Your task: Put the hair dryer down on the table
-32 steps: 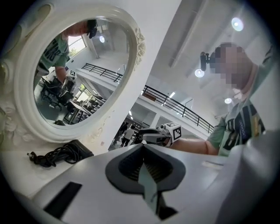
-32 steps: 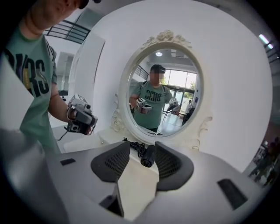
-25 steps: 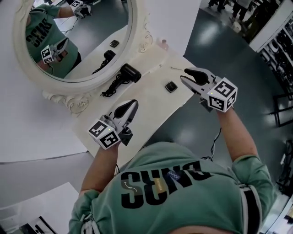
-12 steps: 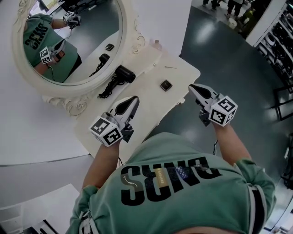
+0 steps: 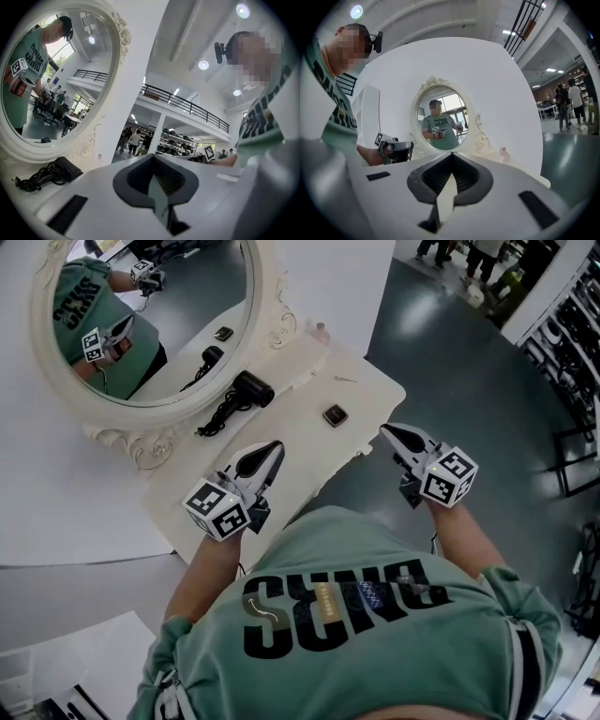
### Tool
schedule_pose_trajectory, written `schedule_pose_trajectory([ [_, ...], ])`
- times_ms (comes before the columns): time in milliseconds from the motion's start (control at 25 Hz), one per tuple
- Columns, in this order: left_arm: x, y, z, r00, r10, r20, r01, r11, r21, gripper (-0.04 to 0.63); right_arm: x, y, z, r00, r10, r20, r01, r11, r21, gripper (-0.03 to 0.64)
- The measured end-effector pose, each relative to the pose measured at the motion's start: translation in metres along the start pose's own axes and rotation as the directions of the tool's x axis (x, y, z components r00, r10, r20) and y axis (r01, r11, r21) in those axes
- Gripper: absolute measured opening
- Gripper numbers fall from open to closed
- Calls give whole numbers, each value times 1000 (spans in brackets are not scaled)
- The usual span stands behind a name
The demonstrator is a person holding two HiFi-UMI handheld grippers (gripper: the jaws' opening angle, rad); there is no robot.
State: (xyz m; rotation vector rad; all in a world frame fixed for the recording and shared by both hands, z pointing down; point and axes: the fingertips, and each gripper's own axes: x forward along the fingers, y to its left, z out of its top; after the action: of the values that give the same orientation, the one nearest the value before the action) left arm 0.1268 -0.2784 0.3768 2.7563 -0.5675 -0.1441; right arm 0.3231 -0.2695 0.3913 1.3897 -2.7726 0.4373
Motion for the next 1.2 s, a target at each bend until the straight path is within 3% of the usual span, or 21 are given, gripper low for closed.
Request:
schedule_pose_trajectory([
  [1200, -4, 0, -5, 1000, 1, -5, -1, 1000, -20, 11, 4, 8, 0, 999, 31, -24, -33, 995, -94, -6],
])
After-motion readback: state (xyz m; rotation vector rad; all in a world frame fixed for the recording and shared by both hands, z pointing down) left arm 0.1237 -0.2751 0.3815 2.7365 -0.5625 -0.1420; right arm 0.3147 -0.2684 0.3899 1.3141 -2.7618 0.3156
